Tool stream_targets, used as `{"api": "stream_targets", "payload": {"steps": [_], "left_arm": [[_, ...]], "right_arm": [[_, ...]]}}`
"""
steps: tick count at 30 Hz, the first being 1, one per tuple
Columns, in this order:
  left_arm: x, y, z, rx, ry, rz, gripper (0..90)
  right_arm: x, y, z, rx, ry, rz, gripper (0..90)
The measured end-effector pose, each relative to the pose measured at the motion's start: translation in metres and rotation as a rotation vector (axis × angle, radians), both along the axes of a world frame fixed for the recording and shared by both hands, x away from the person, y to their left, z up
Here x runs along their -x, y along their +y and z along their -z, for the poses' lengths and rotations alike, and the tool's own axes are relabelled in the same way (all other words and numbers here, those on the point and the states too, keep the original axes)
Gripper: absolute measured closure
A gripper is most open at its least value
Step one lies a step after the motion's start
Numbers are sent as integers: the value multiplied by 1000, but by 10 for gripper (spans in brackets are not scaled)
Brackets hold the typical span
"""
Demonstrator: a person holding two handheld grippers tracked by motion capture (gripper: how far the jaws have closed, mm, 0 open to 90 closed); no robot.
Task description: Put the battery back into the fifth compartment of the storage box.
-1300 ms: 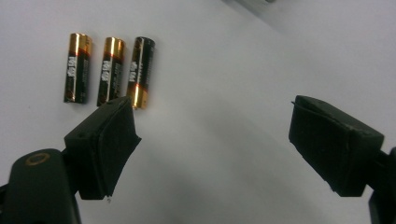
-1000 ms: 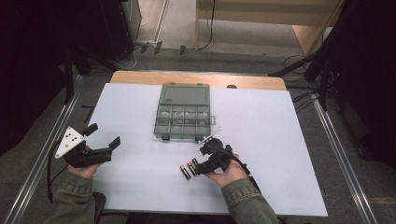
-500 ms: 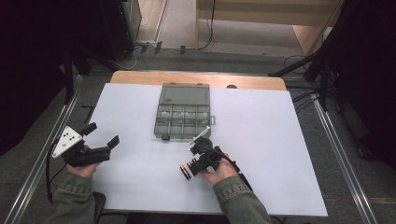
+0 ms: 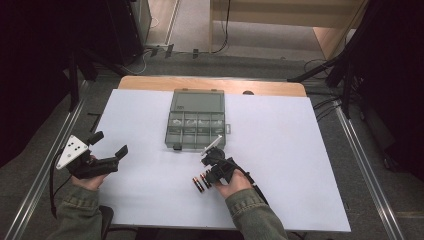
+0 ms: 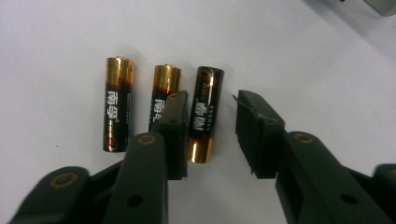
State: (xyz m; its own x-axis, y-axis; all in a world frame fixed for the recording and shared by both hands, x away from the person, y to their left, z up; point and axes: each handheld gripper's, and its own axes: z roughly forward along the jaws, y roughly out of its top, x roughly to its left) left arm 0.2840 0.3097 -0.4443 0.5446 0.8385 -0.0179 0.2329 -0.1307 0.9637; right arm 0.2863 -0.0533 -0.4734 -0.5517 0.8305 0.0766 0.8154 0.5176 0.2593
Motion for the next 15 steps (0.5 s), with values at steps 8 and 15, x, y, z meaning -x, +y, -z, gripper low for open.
{"api": "stream_targets", "payload": {"steps": [8,15], "left_arm": [[0,-1,1,-6,1,2,25],[0,-1,1,-1,0,1,25]], "right_arm": [[-2,1,3,11,42,7,773],[-3,1,2,7,57,20,775]]}}
